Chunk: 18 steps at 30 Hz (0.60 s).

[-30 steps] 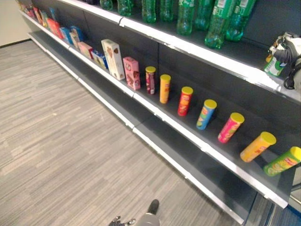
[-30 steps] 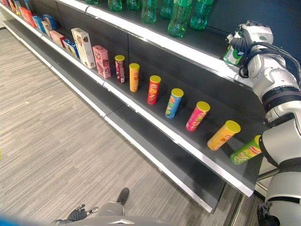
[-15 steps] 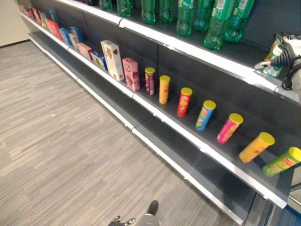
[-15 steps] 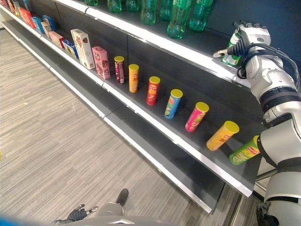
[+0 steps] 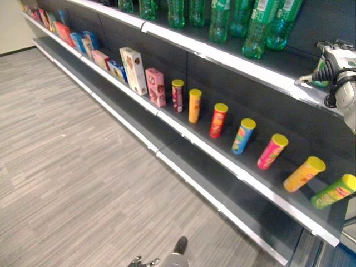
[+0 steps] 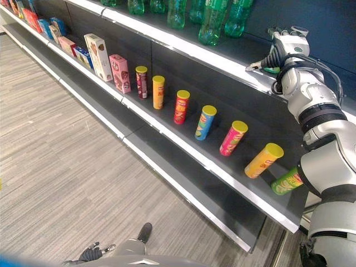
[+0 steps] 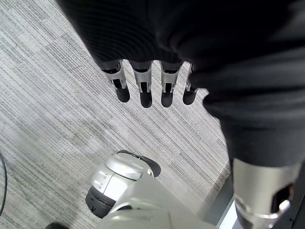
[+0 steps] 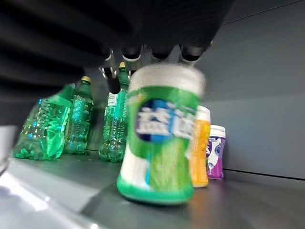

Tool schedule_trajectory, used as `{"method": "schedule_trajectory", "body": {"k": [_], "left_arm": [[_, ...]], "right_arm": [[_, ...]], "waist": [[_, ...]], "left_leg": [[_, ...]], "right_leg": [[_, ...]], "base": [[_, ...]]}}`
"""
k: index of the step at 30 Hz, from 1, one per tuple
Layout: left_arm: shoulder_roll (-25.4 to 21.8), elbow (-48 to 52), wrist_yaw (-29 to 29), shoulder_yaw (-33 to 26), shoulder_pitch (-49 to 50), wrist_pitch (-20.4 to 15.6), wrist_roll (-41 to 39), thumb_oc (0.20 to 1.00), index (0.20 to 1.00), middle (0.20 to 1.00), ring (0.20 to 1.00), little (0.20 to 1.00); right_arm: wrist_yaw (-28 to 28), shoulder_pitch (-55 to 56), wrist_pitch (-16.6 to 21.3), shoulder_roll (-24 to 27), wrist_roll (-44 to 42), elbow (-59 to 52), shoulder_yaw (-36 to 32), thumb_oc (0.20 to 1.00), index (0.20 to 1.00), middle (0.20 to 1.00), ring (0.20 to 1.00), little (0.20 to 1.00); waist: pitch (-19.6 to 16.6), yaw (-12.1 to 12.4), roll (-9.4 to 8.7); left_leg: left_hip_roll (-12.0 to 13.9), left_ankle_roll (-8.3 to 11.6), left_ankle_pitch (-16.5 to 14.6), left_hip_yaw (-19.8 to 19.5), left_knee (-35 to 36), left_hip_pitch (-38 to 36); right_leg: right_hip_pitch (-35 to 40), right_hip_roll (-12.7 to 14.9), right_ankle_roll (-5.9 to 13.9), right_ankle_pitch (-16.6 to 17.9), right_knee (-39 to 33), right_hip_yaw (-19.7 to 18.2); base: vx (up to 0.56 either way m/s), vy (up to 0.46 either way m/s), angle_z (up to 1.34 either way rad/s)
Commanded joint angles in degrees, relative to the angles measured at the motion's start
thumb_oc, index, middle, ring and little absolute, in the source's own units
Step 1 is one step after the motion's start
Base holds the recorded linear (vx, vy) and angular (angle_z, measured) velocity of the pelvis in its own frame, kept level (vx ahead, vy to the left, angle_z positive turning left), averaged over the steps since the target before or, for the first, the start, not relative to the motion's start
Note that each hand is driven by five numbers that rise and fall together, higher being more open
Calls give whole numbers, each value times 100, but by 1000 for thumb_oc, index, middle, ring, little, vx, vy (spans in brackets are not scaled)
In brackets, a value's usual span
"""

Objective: Put the goods on the table back onto the shelves and tidy them up.

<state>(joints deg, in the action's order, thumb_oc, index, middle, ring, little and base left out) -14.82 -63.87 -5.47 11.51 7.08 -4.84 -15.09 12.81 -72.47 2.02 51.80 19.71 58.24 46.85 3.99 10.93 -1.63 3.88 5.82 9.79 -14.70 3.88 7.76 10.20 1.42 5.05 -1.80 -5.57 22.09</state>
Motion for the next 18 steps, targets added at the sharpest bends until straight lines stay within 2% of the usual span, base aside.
{"method": "schedule_trajectory", "body": {"k": [1,11,14,18], "left_arm": [[-275,-167,-82,37,-436,-139,-14,1000,1000,1000,1000,1000],[-275,-244,-100,-21,-415,-106,13,1000,1000,1000,1000,1000],[-249,-305,-156,-194,-359,-43,80,1000,1000,1000,1000,1000],[-155,-416,-183,-543,-253,67,247,1000,1000,1000,1000,1000]], "right_arm": [[142,-439,-11,23,-88,30,164,1000,1000,1000,1000,1000],[441,-625,12,416,-465,-513,-68,1000,1000,1000,1000,1000],[862,-424,41,832,-641,-1828,-696,1000,1000,1000,1000,1000],[1131,858,354,1100,-1105,-4050,-2341,1000,1000,1000,1000,1000]], "waist": [[275,34,-505],[252,-82,-527],[250,-232,-513],[241,-480,-465]], "left_leg": [[-95,193,-947,600,112,-780],[-69,172,-991,684,112,-822],[-45,134,-1042,799,112,-867],[-9,59,-1144,1022,112,-965]], "right_leg": [[-518,390,197,-93,93,-374],[-522,385,204,-90,90,-460],[-543,387,214,-74,94,-545],[-611,399,255,-43,120,-719]], "base": [[0,0,0],[1,2,0],[11,41,-6],[0,48,-21]]}}
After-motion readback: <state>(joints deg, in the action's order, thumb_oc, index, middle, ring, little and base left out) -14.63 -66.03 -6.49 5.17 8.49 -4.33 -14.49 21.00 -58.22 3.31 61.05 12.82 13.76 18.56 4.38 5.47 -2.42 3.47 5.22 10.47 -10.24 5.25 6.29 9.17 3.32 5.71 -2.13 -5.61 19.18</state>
